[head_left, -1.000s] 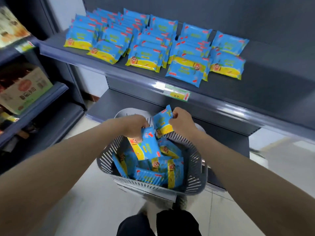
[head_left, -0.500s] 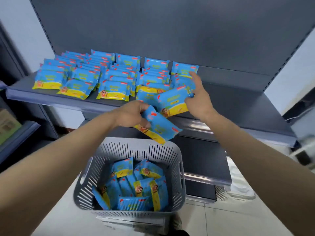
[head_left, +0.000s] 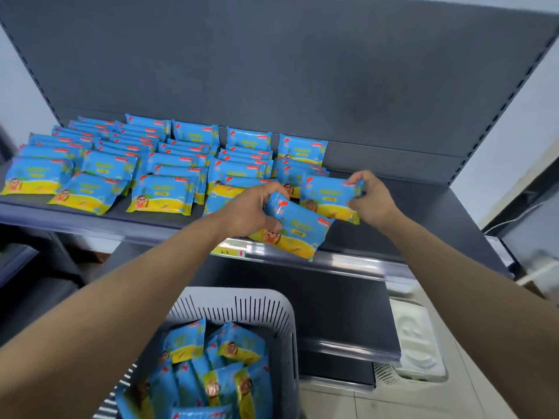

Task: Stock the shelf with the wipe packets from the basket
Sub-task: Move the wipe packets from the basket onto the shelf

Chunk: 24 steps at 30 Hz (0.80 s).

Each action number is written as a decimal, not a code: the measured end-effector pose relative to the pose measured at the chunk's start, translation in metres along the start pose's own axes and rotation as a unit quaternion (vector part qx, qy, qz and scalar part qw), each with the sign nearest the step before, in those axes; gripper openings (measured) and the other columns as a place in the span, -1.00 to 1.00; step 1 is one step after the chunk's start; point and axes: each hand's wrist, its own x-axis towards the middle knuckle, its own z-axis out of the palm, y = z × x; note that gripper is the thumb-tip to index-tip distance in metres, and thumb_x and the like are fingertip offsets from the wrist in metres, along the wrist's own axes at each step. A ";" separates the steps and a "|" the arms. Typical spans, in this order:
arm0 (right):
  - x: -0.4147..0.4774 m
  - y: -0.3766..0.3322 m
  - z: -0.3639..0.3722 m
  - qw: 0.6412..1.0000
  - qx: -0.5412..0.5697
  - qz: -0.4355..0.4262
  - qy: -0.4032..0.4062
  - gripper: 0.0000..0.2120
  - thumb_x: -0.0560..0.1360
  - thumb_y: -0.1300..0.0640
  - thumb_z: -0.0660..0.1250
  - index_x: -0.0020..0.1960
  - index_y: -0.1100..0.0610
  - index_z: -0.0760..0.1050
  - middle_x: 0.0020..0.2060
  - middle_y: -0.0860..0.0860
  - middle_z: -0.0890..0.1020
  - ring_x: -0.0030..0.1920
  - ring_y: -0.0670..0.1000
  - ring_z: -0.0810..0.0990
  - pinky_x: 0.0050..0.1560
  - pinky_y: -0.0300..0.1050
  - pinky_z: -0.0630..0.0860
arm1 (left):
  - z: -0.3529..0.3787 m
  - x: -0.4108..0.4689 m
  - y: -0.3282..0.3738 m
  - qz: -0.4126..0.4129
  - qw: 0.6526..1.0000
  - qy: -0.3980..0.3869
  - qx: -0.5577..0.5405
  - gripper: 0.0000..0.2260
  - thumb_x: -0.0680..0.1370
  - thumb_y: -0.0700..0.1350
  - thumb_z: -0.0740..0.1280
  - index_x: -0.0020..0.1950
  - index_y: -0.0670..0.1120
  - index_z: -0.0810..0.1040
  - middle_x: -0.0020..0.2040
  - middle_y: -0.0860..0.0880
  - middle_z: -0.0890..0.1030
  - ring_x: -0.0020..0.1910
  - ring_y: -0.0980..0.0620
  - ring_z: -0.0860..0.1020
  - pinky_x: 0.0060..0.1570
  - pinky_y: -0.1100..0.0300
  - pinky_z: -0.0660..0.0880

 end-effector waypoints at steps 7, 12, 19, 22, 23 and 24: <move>0.055 0.018 0.024 0.995 -0.017 -0.028 -0.089 -0.62 0.33 0.40 0.40 -0.24 -0.06 0.37 -0.10 0.08 0.51 -0.19 0.04 0.48 -0.22 -0.11 0.44 | -0.009 0.039 -0.017 -0.022 0.999 0.024 0.000 -0.65 0.38 -0.42 0.41 0.02 -0.08 0.44 -0.09 -0.10 0.54 -0.13 0.01 0.56 -0.09 -0.01 0.58; 0.098 0.019 0.035 0.991 -0.053 -0.057 -0.107 -0.62 0.32 0.38 0.42 -0.29 -0.05 0.35 -0.08 0.06 0.56 -0.20 0.03 0.55 -0.28 -0.13 0.50 | -0.014 0.065 -0.028 -0.044 0.997 0.059 0.038 -0.68 0.42 -0.31 0.43 0.04 -0.02 0.42 -0.20 -0.05 0.55 -0.23 0.03 0.55 -0.19 0.14 0.54; 0.129 0.022 0.041 0.989 -0.062 -0.065 -0.115 -0.64 0.31 0.39 0.41 -0.31 -0.03 0.37 -0.17 0.04 0.56 -0.27 -0.01 0.52 -0.38 -0.25 0.45 | -0.008 0.105 -0.036 -0.079 0.983 0.089 0.143 -0.69 0.43 -0.24 0.42 0.05 -0.01 0.39 -0.26 0.08 0.46 -0.34 0.18 0.45 -0.44 0.42 0.35; 0.134 0.025 0.036 0.987 0.002 -0.049 -0.151 -0.69 0.41 0.44 0.30 -0.22 0.02 0.44 -0.12 0.12 0.59 -0.18 0.04 0.57 -0.35 -0.24 0.53 | 0.000 0.121 -0.036 -0.072 0.957 0.097 0.264 -0.67 0.40 -0.16 0.44 0.11 -0.08 0.44 -0.19 0.01 0.46 -0.20 -0.01 0.49 -0.31 0.21 0.35; 0.134 0.026 0.034 0.987 0.023 -0.040 -0.152 -0.71 0.45 0.46 0.24 -0.16 0.07 0.47 -0.09 0.17 0.60 -0.15 0.05 0.59 -0.29 -0.19 0.58 | 0.002 0.127 -0.037 -0.067 0.946 0.101 0.299 -0.65 0.39 -0.13 0.45 0.13 -0.11 0.46 -0.11 -0.03 0.49 -0.10 -0.07 0.49 -0.22 0.17 0.38; 0.134 0.026 0.032 0.989 0.031 -0.036 -0.140 -0.72 0.47 0.46 0.18 -0.08 0.11 0.49 -0.07 0.19 0.60 -0.12 0.05 0.59 -0.21 -0.12 0.60 | 0.004 0.133 -0.038 -0.065 0.936 0.106 0.328 -0.61 0.39 -0.11 0.45 0.16 -0.13 0.46 -0.01 -0.08 0.51 0.00 -0.11 0.49 -0.10 0.13 0.41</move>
